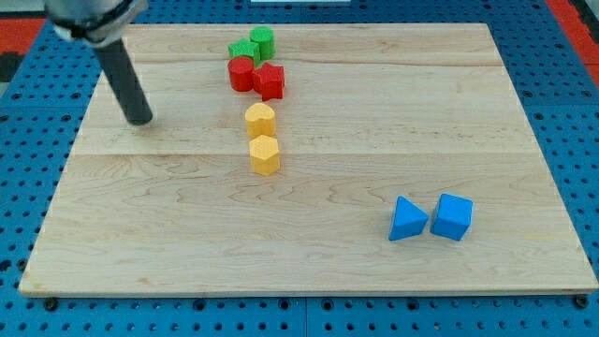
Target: Push the green blocks to the top center
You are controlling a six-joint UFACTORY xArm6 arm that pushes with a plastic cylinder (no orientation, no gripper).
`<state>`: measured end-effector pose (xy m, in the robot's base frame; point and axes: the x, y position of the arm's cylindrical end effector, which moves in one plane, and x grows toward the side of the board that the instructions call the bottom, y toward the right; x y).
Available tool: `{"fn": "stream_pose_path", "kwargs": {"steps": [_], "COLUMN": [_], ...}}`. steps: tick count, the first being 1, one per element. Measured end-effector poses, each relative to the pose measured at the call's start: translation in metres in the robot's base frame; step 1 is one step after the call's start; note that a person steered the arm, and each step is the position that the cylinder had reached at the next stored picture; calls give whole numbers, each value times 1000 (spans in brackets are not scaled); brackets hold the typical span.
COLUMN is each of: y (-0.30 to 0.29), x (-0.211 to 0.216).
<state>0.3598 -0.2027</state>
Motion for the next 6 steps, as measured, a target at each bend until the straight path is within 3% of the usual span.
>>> {"fn": "stream_pose_path", "kwargs": {"steps": [1, 3, 5, 6], "y": [67, 94, 164, 139], "x": [-59, -87, -126, -122]}}
